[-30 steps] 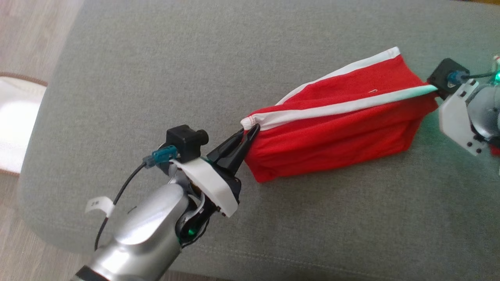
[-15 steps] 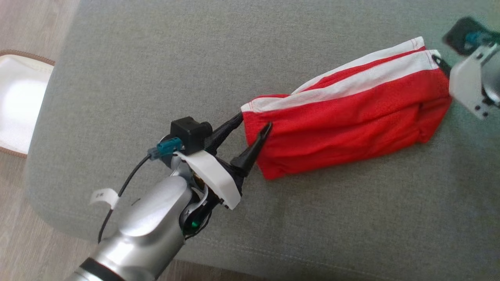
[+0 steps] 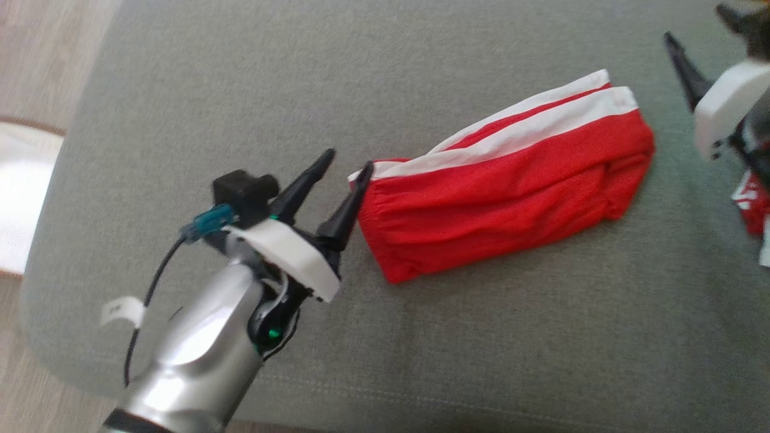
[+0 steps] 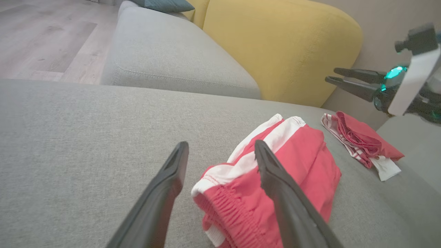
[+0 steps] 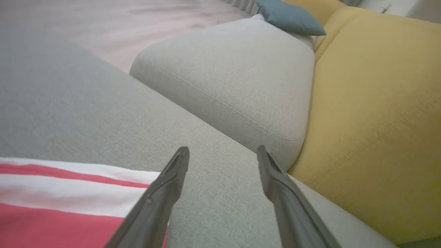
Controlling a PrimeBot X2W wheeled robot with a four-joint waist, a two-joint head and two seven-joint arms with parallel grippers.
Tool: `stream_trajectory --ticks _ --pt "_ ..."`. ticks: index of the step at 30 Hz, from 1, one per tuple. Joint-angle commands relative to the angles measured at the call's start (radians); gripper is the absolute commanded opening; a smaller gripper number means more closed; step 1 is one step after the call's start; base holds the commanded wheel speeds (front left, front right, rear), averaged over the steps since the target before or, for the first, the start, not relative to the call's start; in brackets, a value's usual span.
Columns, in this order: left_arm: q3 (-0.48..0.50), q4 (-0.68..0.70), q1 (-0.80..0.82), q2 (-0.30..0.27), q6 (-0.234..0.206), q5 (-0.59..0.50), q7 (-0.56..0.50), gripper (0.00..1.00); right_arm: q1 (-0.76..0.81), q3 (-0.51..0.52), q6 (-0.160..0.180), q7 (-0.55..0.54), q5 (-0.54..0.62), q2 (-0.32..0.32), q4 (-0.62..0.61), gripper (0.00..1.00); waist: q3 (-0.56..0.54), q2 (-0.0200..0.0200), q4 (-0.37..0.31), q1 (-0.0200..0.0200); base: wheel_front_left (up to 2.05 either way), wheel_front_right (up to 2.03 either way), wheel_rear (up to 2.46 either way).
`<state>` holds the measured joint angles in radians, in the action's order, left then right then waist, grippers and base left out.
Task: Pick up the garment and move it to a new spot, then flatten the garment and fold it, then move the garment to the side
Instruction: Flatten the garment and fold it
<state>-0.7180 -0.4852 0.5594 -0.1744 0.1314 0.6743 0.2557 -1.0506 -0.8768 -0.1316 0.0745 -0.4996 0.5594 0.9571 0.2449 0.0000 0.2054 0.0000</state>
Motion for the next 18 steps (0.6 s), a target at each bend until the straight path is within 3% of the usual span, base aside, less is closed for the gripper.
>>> stream_trajectory --ticks 1,5,9,18 --pt "0.064 0.032 0.0 -0.024 -0.001 -0.014 0.006 1.0 0.034 0.045 0.001 0.053 -0.017 -0.019 0.002 1.0 -0.033 0.0 -0.03 0.0 0.0 0.0 0.0" --pt "0.166 0.056 -0.048 -0.024 -0.002 -0.039 0.006 1.0 0.098 0.161 0.001 0.158 -0.013 -0.083 0.021 1.0 -0.076 0.0 -0.064 0.0 0.0 0.0 0.0" --pt "0.271 0.097 -0.1 -0.017 -0.009 -0.068 0.006 1.0 0.174 0.274 0.001 0.185 0.012 -0.129 -0.03 1.0 -0.115 0.0 -0.096 0.0 0.0 0.0 0.0" --pt "0.431 0.185 -0.203 0.021 -0.022 -0.145 0.006 1.0 0.445 0.574 0.001 0.187 0.138 -0.224 -0.331 1.0 -0.171 0.0 -0.135 0.0 0.0 0.0 0.0"
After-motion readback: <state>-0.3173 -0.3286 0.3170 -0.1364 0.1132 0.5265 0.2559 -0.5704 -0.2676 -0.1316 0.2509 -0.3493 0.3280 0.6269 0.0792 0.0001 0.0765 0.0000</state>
